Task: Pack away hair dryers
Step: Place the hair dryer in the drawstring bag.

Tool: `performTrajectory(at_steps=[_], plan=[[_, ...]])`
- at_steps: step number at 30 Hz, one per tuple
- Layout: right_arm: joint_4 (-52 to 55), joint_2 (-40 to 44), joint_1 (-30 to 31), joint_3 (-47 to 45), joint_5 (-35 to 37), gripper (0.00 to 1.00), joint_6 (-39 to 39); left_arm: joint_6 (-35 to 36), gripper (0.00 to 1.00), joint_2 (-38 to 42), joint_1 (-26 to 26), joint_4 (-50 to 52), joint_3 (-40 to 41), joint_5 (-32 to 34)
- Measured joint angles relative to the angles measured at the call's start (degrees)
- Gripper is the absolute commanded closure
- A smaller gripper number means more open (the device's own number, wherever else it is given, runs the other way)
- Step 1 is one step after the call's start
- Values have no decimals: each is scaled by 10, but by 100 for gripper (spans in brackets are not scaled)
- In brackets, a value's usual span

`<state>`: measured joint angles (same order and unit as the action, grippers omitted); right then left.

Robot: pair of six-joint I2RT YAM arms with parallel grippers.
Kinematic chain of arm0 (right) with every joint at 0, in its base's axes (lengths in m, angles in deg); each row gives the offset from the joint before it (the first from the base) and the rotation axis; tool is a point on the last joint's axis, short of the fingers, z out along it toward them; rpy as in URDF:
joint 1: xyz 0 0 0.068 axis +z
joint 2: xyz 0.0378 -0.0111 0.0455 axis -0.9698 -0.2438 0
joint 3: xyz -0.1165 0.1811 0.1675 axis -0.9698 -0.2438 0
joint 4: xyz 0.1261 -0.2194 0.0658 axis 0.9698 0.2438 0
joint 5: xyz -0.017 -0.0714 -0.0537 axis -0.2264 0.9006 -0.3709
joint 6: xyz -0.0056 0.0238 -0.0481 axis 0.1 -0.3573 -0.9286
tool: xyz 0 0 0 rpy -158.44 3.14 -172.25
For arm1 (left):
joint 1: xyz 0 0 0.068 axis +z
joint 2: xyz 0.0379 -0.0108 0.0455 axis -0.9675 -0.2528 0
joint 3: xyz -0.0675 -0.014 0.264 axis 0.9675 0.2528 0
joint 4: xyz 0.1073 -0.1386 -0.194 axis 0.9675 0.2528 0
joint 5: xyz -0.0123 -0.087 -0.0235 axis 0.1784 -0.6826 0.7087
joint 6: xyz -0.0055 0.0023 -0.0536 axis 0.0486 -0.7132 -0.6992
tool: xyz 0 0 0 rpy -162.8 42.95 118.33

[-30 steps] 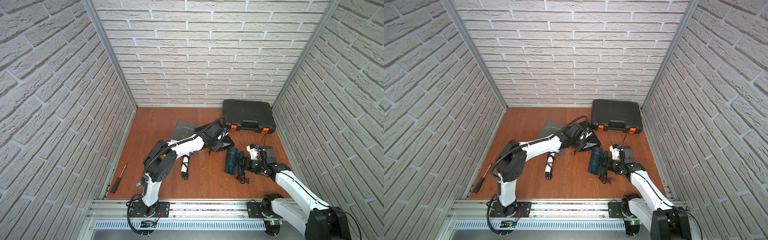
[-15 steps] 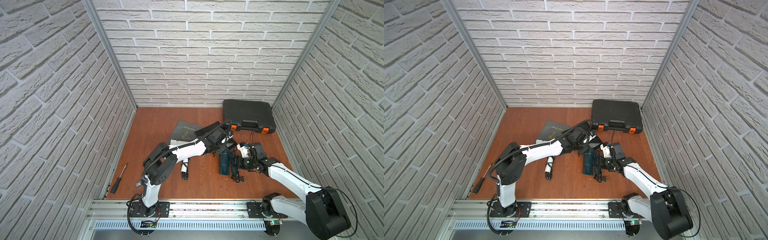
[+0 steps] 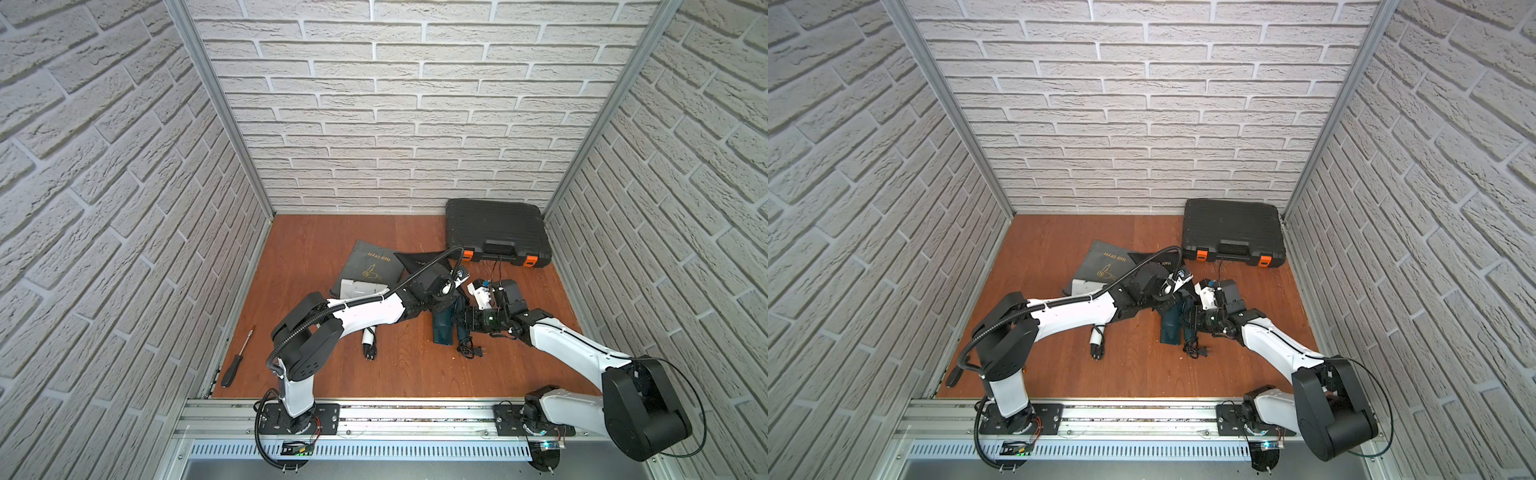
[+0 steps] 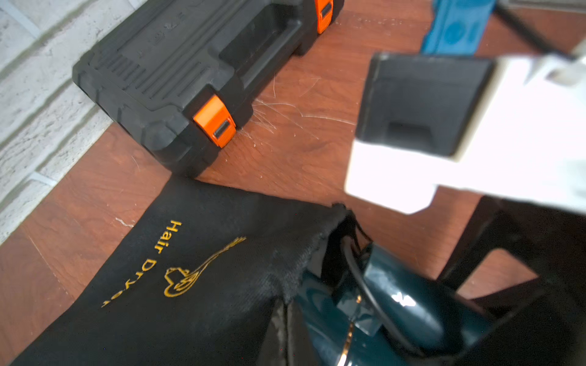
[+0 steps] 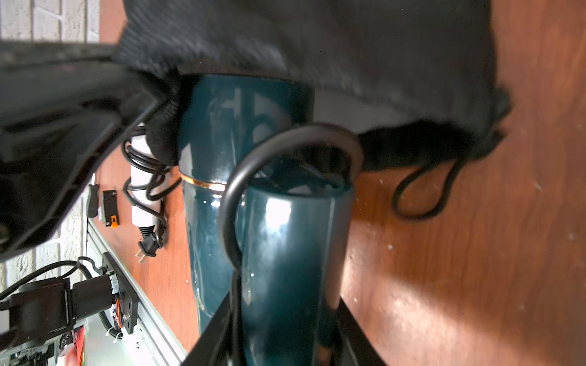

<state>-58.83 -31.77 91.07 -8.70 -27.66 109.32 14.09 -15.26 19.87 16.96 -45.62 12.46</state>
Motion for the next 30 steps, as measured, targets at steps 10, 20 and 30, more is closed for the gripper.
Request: performTrajectory(at_steps=[10,20,30], plan=[[-3,0,10,2,-6,97,-17,-6,100,0,-9,-58,2,-4],[-18,-7,9,19,-6,97,-13,-13,100,21,-21,-111,54,-28],[-43,-7,-41,7,-35,97,19,-26,100,99,-21,-135,128,-9]])
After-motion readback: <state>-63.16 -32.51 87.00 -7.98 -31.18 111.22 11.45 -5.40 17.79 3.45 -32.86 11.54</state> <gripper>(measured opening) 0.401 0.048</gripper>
